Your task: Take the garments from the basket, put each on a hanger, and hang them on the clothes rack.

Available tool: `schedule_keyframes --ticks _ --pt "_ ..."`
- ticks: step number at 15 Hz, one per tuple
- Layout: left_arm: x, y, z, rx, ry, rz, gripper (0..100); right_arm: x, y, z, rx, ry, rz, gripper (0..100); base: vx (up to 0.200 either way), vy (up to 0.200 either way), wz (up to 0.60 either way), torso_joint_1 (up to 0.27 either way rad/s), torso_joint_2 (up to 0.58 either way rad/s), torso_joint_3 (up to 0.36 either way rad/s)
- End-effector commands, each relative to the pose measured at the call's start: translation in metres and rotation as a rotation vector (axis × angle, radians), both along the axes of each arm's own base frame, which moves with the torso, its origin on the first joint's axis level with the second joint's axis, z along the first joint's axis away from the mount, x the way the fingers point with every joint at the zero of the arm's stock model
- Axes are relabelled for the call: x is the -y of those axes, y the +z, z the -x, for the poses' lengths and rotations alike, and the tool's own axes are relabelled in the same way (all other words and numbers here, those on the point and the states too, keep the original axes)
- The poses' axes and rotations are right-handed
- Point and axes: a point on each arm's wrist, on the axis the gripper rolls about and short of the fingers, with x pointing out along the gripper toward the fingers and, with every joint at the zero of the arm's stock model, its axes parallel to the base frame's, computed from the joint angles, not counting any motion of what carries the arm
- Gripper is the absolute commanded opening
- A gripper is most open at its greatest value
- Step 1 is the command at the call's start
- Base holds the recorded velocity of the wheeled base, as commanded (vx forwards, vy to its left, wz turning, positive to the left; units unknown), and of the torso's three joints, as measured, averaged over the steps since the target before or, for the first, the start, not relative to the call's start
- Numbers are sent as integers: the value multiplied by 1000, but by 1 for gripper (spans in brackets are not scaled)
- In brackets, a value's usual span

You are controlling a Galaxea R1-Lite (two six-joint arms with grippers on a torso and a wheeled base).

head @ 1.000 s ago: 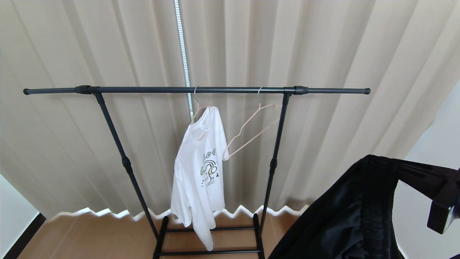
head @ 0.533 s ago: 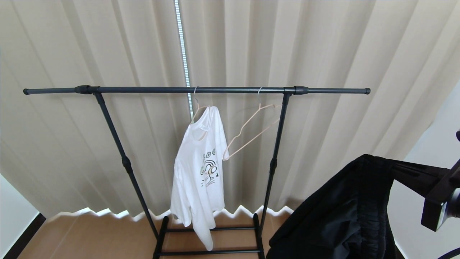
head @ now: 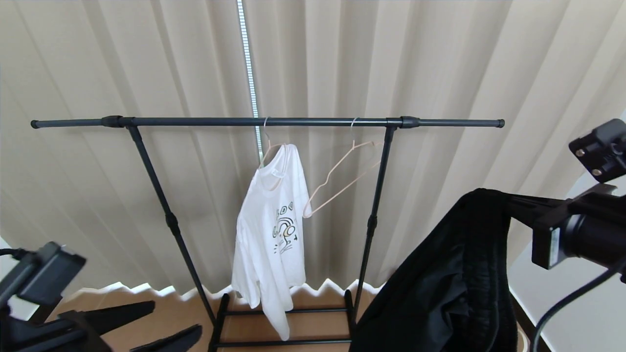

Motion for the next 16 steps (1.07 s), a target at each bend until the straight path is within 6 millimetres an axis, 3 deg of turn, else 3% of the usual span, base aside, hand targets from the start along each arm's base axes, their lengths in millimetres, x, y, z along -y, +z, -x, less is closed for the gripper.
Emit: schedule_keyframes --ticks 1,5,6,8,10,12,13,16 --pt "33 -11 -23 -75 -69 -58 100 -19 -5 -35 -30 -29 26 0 0 0 0 0 0 0" --pt "45 -5 -29 -70 -94 -53 100 -32 -19 -56 -17 -24 18 0 0 0 0 0 0 0" --pt "60 -9 -41 -103 -104 -73 100 -33 -27 -58 -40 -26 29 0 0 0 0 0 0 0" --pt "89 -2 -56 -111 -112 -46 100 -35 -24 -63 -1 -56 17 0 0 0 0 0 0 0" --pt "126 -1 -86 -118 -122 -46 100 -42 -24 -76 24 -65 -7 0 0 0 0 0 0 0" --pt "137 -3 -94 -120 -117 -48 100 -44 -23 -76 30 -64 -25 0 0 0 0 0 0 0" --pt "155 0 -107 -98 -78 -14 100 -52 -20 -70 44 -90 -42 0 0 0 0 0 0 0" --pt "184 -8 -115 -98 -18 4 100 -69 -17 -60 71 -124 -77 0 0 0 0 0 0 0"
